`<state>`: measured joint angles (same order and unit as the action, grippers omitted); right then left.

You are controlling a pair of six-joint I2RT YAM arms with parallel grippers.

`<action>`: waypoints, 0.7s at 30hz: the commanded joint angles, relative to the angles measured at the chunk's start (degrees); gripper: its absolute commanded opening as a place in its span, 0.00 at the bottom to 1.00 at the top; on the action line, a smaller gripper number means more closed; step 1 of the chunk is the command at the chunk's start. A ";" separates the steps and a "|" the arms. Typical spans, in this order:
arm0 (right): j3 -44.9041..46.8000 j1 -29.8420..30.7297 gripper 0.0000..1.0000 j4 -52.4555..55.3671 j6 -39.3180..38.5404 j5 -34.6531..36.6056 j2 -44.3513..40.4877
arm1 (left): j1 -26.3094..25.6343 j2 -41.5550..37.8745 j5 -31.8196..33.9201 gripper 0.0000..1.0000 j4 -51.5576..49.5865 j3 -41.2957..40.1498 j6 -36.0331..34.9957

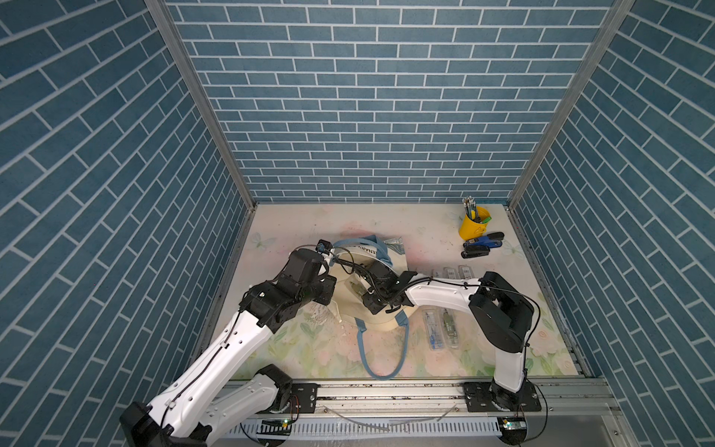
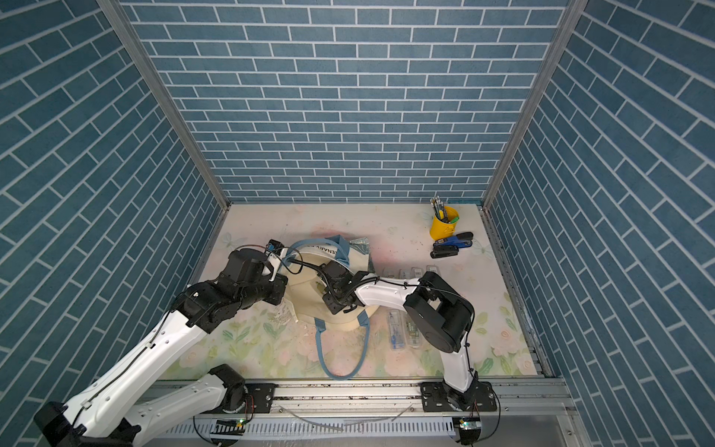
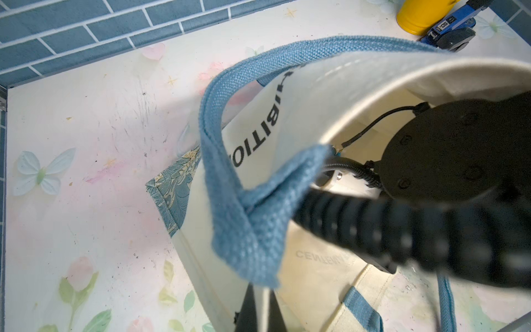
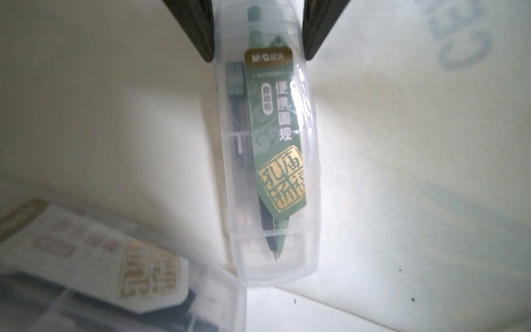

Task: Take out the compass set from the canvas bag
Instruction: Pick up the compass set from the canvas bag.

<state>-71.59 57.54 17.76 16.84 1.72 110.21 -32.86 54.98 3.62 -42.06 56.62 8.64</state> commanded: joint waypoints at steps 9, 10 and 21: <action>1.23 1.31 0.30 6.49 5.47 1.61 -6.85 | -0.01 -0.94 -0.70 0.00 1.82 0.24 -0.22; 1.65 1.43 0.30 6.82 5.57 1.90 -7.98 | -0.01 -1.07 -0.72 0.00 1.83 0.24 -0.21; 5.65 4.25 0.28 9.62 8.24 4.82 -16.32 | -0.04 -1.39 -1.04 0.00 2.12 0.42 0.67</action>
<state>-68.10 61.12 25.58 21.85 4.45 95.90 -32.88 54.76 3.31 -41.71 56.62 8.69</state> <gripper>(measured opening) 0.458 0.053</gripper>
